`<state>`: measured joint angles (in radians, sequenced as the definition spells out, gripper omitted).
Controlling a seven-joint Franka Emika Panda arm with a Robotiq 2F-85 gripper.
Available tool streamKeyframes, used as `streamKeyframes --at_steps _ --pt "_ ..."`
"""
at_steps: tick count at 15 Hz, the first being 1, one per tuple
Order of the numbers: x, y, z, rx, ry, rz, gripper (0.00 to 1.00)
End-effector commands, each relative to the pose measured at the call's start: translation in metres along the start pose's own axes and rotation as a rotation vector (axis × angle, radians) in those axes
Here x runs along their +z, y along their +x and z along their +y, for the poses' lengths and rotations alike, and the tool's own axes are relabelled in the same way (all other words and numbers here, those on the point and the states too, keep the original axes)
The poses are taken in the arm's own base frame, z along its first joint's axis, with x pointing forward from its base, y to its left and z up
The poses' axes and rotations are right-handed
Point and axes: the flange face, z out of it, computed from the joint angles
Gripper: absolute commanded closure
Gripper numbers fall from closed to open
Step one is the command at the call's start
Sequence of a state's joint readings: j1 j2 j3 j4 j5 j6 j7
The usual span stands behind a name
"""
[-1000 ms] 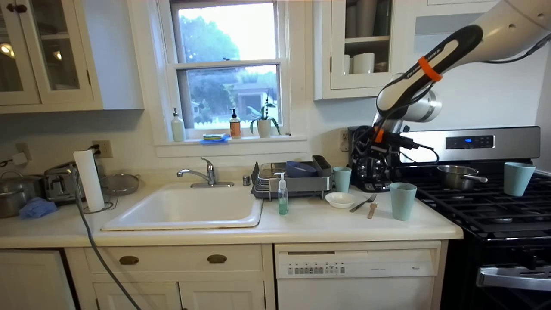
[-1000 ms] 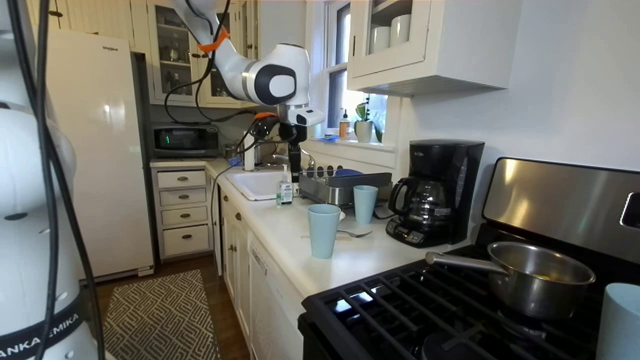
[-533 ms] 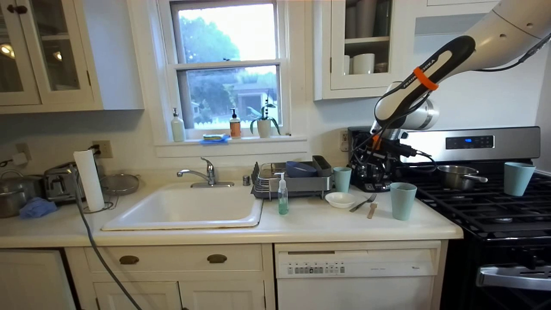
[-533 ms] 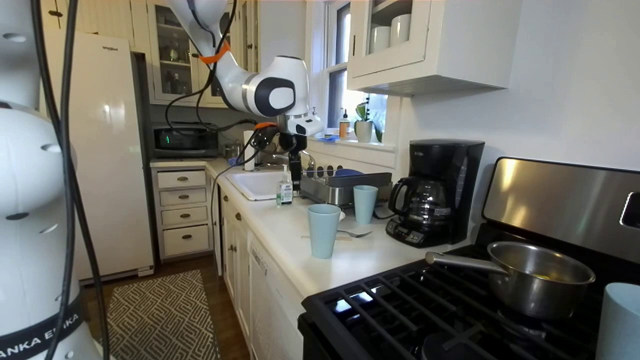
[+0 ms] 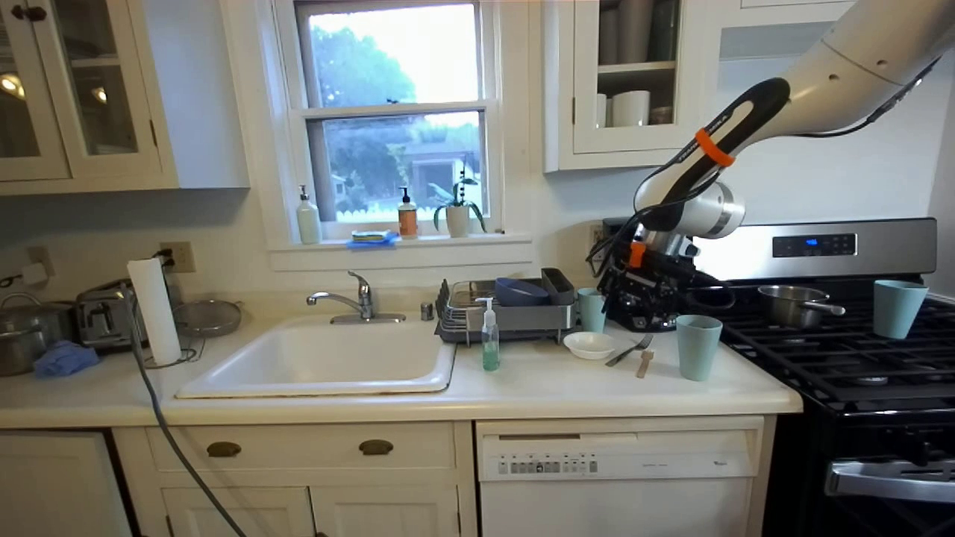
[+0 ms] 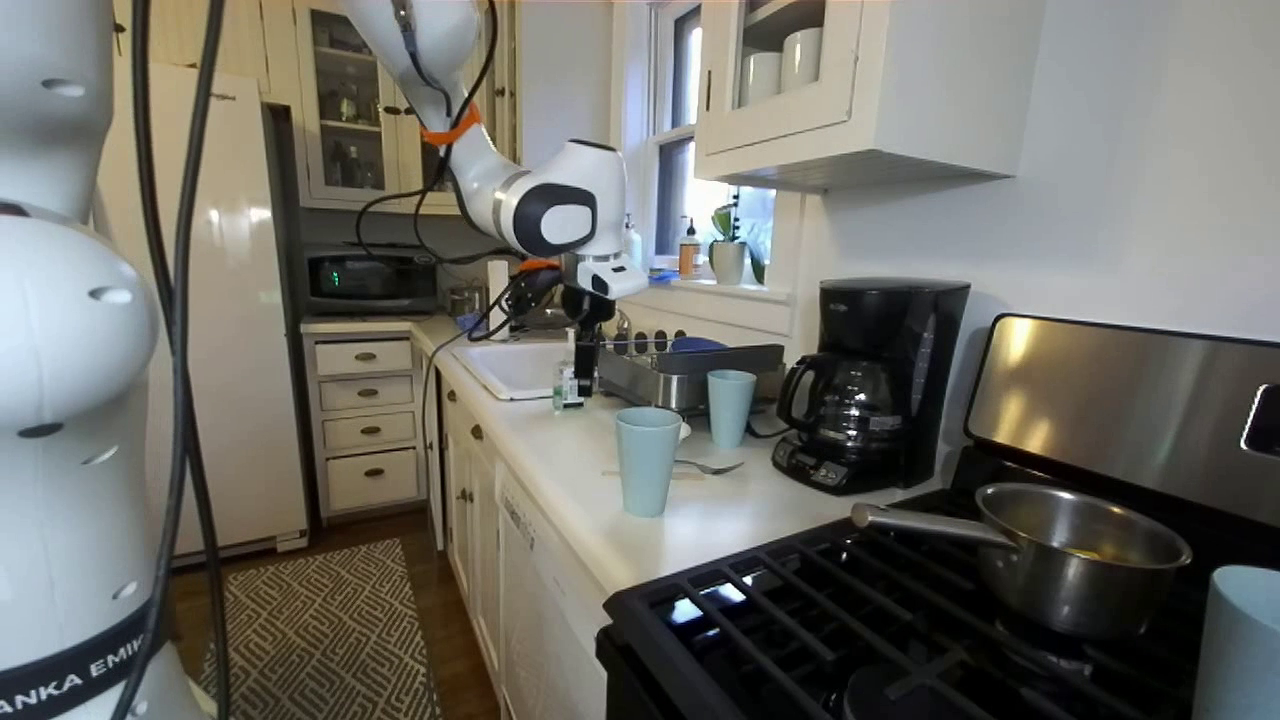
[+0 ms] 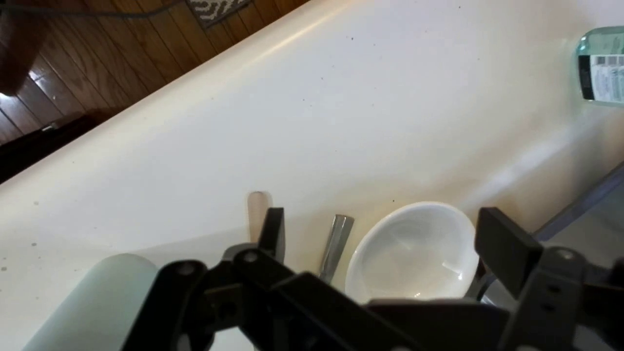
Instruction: Bring the bowl closer to the hand soap
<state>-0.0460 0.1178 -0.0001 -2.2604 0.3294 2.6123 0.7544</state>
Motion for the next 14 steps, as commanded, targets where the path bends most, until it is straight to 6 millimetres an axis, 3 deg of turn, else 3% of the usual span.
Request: streamKeyframes --at_steps 1,6,14 --pt "0.036 0.002 -0.013 0.119 0.026 -0.008 0.00" --pt "0.073 0.011 -0.017 0.244 0.089 0.033 0.00" --pt "0.102 0.035 -0.019 0.346 0.206 0.079 0.00"
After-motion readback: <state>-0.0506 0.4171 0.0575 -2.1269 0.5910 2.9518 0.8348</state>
